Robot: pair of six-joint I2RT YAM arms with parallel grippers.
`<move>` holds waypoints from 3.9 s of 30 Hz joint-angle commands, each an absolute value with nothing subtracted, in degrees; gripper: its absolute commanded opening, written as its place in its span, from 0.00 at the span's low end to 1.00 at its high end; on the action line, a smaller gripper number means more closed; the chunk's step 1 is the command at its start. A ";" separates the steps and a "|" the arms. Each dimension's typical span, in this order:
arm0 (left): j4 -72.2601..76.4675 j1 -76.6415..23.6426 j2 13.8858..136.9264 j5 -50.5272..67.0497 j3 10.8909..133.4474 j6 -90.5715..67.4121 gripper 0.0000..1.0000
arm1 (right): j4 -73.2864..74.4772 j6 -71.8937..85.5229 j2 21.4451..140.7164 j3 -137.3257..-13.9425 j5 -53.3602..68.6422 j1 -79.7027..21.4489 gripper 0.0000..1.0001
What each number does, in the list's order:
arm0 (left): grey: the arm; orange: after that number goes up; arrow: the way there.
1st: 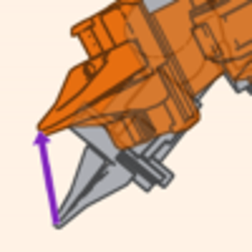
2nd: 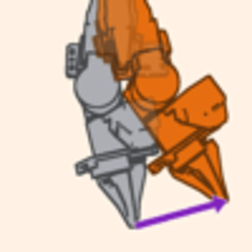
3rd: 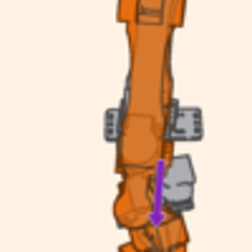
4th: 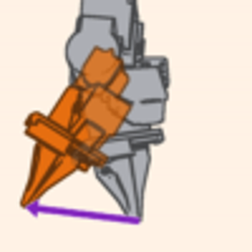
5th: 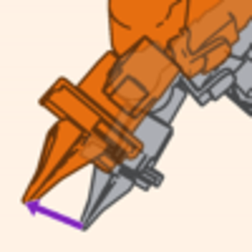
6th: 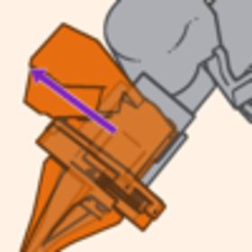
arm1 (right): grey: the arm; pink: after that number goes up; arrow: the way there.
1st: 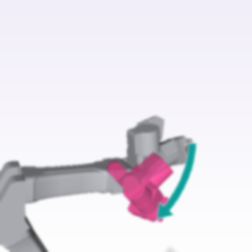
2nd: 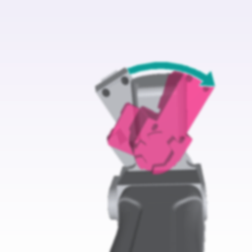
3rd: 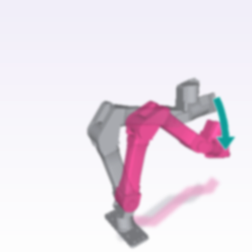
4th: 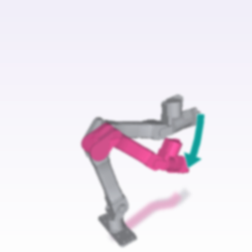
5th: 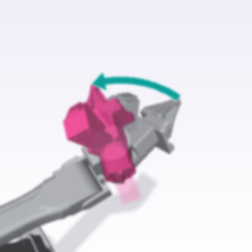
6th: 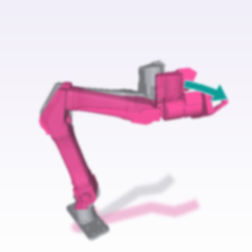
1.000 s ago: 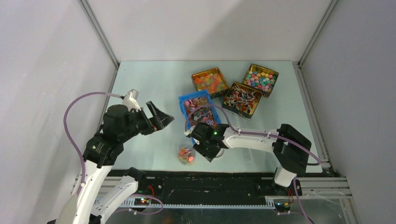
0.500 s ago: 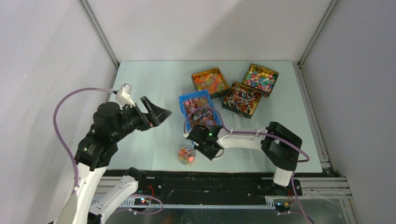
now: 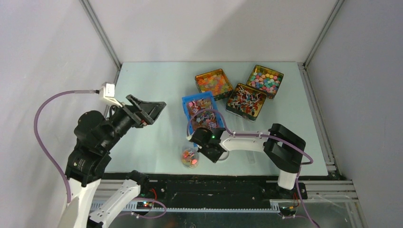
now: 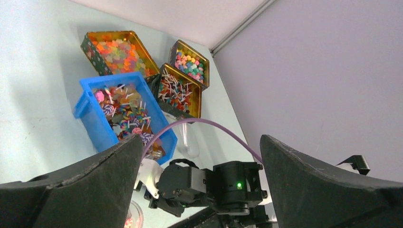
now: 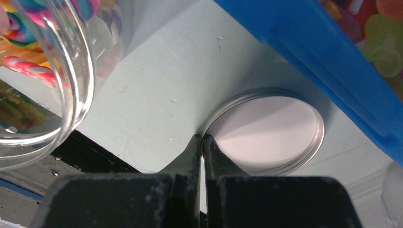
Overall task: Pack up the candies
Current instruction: Pick up the bottle lid at the center of the board.
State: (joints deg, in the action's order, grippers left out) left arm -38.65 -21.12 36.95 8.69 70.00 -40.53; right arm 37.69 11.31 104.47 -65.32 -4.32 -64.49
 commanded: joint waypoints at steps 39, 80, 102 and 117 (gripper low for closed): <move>-8.00 -28.97 29.54 21.18 35.62 -28.82 1.00 | 43.31 19.94 71.12 -71.72 44.68 -37.54 0.00; 23.54 -60.77 48.50 10.01 42.80 6.43 1.00 | 21.07 44.48 64.79 -71.73 69.59 -25.30 0.00; 26.68 -61.08 52.40 9.61 42.36 3.83 1.00 | 18.21 48.42 64.34 -71.77 70.18 -25.18 0.00; 27.17 -61.08 54.67 10.13 44.02 4.27 1.00 | 18.11 48.96 64.03 -71.73 70.09 -25.30 0.00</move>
State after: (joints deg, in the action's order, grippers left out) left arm 24.80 -60.64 54.74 9.72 41.39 4.40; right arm 20.34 48.49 65.56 -69.82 68.77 -25.39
